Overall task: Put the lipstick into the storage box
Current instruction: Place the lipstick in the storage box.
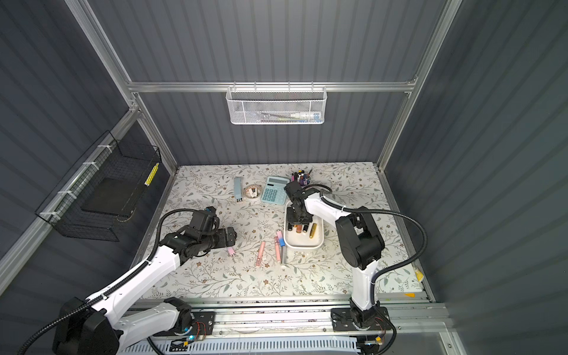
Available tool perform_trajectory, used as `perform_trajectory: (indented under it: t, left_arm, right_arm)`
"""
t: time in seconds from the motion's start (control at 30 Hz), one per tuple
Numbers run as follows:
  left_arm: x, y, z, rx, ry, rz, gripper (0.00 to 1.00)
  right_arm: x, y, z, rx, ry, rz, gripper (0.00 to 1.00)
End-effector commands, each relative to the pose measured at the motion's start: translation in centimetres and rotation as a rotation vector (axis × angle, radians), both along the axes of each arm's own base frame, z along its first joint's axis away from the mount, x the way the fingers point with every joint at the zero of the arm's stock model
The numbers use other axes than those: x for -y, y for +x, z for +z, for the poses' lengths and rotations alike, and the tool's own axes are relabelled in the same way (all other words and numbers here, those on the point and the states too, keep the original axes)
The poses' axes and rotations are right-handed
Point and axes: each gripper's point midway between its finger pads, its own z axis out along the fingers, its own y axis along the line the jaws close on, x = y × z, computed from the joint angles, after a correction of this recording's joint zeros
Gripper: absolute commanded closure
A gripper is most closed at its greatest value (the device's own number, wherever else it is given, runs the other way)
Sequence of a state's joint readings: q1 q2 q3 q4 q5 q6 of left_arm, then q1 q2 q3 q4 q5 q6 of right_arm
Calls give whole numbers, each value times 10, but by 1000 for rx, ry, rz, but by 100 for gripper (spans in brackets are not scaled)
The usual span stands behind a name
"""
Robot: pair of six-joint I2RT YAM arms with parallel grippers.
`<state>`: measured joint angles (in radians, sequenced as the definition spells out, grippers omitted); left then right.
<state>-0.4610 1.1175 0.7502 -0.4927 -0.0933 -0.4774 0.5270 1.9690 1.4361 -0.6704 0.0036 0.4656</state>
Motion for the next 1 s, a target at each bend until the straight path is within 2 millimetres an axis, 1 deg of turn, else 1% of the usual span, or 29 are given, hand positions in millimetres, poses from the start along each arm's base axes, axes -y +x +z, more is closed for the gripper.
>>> perform_trajectory:
  t: [0.0, 0.3, 0.57, 0.67, 0.73, 0.8, 0.9, 0.97]
  left_arm:
    - [-2, 5, 6, 10, 20, -3, 0]
    - [0, 9, -1, -7, 26, -4, 0]
    - [1, 10, -4, -14, 26, 0, 0]
    - [0, 9, -5, -18, 28, 0, 0]
    - [0, 9, -5, -19, 27, 1, 0]
    - [0, 9, -4, -16, 25, 1, 0]
    - [0, 9, 1, -8, 17, 5, 0]
    - [-1, 8, 6, 2, 14, 7, 1]
  right_arm:
    - [-1, 9, 1, 7, 19, 6, 73]
    - [1, 13, -13, -13, 29, 5, 73]
    - [3, 17, -20, -20, 26, 6, 71]
    - [3, 17, -18, -19, 27, 5, 71]
    - [4, 17, -14, -13, 26, 6, 71]
    - [5, 17, -4, 6, 29, 5, 70]
    - [8, 14, 19, 48, 42, 10, 69]
    - [9, 9, 40, 81, 52, 12, 69]
